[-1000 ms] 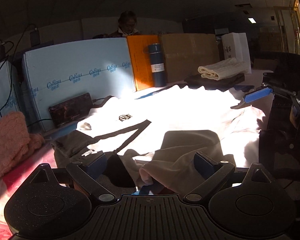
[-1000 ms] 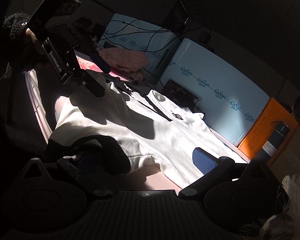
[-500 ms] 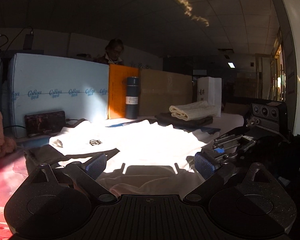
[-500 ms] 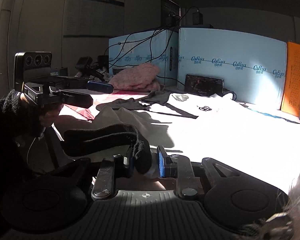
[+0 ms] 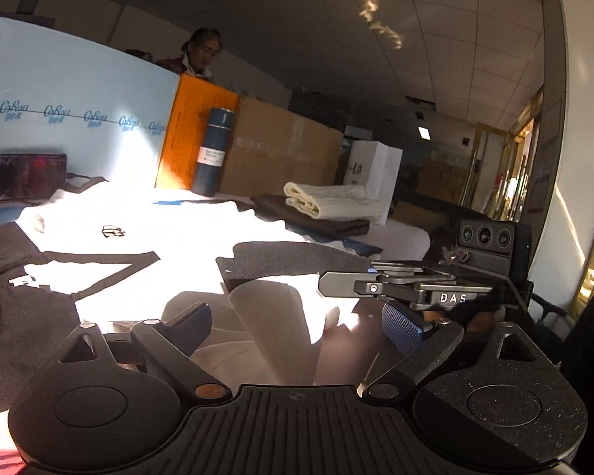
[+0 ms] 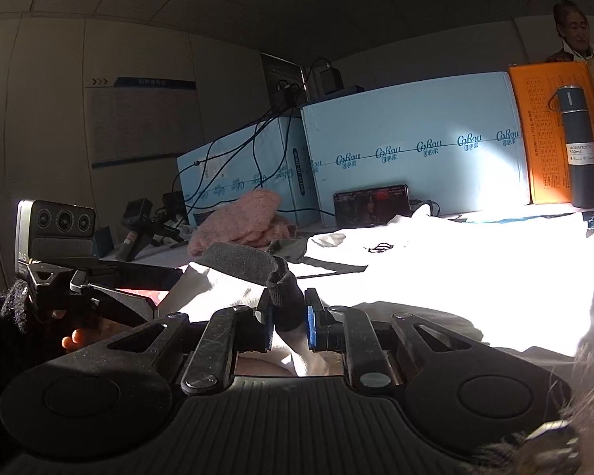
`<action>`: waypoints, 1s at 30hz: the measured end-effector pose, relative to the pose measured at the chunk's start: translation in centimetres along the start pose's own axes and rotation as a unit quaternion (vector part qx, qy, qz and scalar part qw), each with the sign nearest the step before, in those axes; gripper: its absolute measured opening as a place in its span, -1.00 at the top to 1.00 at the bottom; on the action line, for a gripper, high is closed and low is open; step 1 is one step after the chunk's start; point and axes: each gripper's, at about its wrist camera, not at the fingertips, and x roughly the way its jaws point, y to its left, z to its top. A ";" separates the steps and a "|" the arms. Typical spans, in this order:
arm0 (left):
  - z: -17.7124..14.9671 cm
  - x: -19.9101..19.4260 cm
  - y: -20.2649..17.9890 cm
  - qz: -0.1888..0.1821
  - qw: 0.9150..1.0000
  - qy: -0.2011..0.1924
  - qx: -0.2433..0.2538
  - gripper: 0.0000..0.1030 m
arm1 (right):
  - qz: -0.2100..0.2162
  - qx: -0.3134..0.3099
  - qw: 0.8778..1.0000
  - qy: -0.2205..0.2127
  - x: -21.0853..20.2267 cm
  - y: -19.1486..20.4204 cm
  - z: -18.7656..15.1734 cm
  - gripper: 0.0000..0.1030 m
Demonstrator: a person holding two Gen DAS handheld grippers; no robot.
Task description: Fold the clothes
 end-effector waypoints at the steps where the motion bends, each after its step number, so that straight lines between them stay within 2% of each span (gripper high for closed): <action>1: 0.3 0.0 0.2 0.004 1.000 -0.003 0.001 0.46 | 0.000 -0.001 1.000 -0.003 0.0 0.0 0.1 0.73; 2: 0.6 0.0 0.3 0.007 1.000 -0.006 0.003 0.98 | 0.000 -0.002 1.000 -0.006 0.0 0.0 0.3 0.72; 3: 0.9 0.1 0.5 0.011 1.000 -0.009 0.004 1.00 | 0.000 -0.003 1.000 -0.008 0.0 -0.1 0.4 0.72; 6: 1.8 0.1 1.0 0.021 1.000 -0.017 0.009 1.00 | -0.007 -0.009 1.000 -0.011 0.2 -0.2 0.8 0.72; 7: 2.1 0.2 1.1 0.025 0.999 -0.020 0.010 1.00 | -0.015 -0.014 1.000 -0.005 0.4 -0.4 0.9 0.63; 8: 2.4 0.2 1.3 0.029 0.999 -0.023 0.012 1.00 | -0.023 -0.019 1.000 0.000 0.5 -0.5 1.1 0.42; 10: 3.0 0.2 1.8 0.035 0.999 -0.027 0.013 1.00 | -0.042 -0.035 0.998 0.018 0.7 -0.9 1.4 0.17; 14: 4.1 0.3 2.9 0.045 0.998 -0.027 0.016 1.00 | -0.077 -0.074 0.991 0.081 0.4 -2.5 1.9 -0.07; 17: 4.6 0.8 3.5 0.054 0.998 -0.019 0.028 1.00 | -0.137 -0.091 0.981 0.105 -0.7 -4.1 2.6 -0.07; 23: 5.8 2.0 5.4 0.067 0.997 0.000 0.022 1.00 | -0.243 -0.074 0.964 0.079 -3.5 -7.3 3.7 -0.20; 26: 6.0 2.9 7.1 0.075 0.997 0.025 -0.006 1.00 | -0.282 -0.043 0.955 0.077 -4.3 -9.5 3.6 -0.21; 30: 5.7 4.1 9.8 0.068 0.993 0.061 -0.080 0.99 | -0.317 0.047 0.945 0.066 -5.0 -13.7 3.4 -0.21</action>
